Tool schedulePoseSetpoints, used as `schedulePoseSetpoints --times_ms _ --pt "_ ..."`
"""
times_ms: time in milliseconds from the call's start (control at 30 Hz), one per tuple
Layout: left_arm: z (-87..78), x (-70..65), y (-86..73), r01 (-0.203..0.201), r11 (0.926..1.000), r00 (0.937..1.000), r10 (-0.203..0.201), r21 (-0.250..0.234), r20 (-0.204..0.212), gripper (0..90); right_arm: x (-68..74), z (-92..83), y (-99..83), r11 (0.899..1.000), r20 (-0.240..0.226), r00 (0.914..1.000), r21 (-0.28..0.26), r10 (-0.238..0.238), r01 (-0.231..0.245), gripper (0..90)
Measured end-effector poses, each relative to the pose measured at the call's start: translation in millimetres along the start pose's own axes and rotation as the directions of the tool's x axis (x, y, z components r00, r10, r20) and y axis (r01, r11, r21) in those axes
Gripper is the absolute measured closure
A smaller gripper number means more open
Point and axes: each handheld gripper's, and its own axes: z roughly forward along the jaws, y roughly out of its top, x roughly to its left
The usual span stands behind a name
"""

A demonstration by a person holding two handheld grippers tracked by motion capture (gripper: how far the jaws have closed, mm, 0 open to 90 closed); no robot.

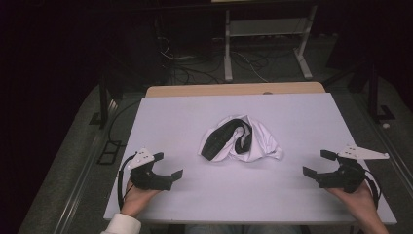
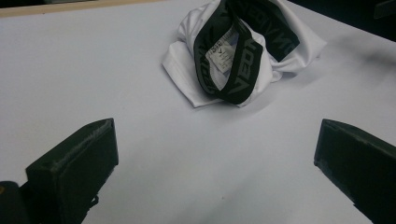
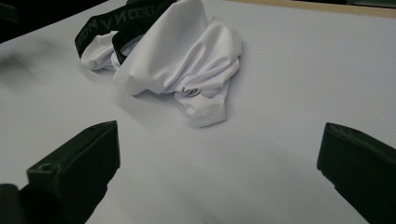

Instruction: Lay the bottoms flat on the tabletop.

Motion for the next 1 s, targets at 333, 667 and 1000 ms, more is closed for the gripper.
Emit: schedulePoseSetpoints --times_ms 333,667,1000 --pt "-0.8 -0.2 0.7 -0.001 1.0000 1.0000 0.001 -0.003 -0.004 0.0 0.9 -1.3 0.9 1.000 0.003 1.0000 -0.003 0.005 -0.005 0.0" --pt "-0.9 -1.5 1.9 0.002 1.0000 1.0000 -0.002 -0.003 0.001 0.0 5.1 -1.6 4.2 1.000 -0.003 1.0000 0.002 0.008 -0.008 0.0" --pt "3.5 -5.5 6.6 -0.006 0.9999 1.0000 0.006 0.012 0.008 0.0 9.7 -2.7 13.4 1.000 -0.006 0.9999 0.013 -0.009 0.009 0.0"
